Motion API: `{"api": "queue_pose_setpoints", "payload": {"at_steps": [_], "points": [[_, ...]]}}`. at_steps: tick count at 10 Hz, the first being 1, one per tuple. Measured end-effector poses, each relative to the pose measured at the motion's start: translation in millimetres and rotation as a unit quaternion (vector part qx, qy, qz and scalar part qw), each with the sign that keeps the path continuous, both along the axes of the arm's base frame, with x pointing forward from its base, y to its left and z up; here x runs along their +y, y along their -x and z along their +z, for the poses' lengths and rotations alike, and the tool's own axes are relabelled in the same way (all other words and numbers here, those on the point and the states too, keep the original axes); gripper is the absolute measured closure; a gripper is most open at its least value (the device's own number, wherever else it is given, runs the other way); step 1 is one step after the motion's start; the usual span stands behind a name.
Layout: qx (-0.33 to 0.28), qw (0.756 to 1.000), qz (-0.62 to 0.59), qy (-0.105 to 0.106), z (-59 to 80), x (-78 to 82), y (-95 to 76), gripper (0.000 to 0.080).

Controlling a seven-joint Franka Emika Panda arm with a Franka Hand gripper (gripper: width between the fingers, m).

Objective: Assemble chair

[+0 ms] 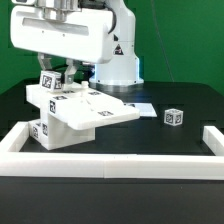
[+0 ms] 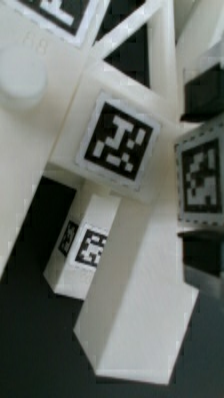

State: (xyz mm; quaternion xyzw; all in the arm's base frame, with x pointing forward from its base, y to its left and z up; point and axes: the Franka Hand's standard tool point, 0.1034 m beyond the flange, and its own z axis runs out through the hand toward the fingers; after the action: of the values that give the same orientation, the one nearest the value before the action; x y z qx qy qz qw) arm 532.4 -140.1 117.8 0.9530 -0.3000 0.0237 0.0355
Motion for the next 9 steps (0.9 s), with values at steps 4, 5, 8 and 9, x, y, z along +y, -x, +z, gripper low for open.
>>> {"api": "queue_pose_setpoints", "payload": {"at_steps": [4,5,8,9], "points": [[-0.014,0.999,0.051,0.012,2.6,-1.8,-3.8,0.0254],[-0.019,0.992,0.124,0.018,6.3,-3.0,-2.9,0.0180],[-0.003,0.976,0.219,0.013,7.4,-2.6,2.8,0.0150],[0.001,0.966,0.258,0.015,7.3,-3.2,3.0,0.0150]]}}
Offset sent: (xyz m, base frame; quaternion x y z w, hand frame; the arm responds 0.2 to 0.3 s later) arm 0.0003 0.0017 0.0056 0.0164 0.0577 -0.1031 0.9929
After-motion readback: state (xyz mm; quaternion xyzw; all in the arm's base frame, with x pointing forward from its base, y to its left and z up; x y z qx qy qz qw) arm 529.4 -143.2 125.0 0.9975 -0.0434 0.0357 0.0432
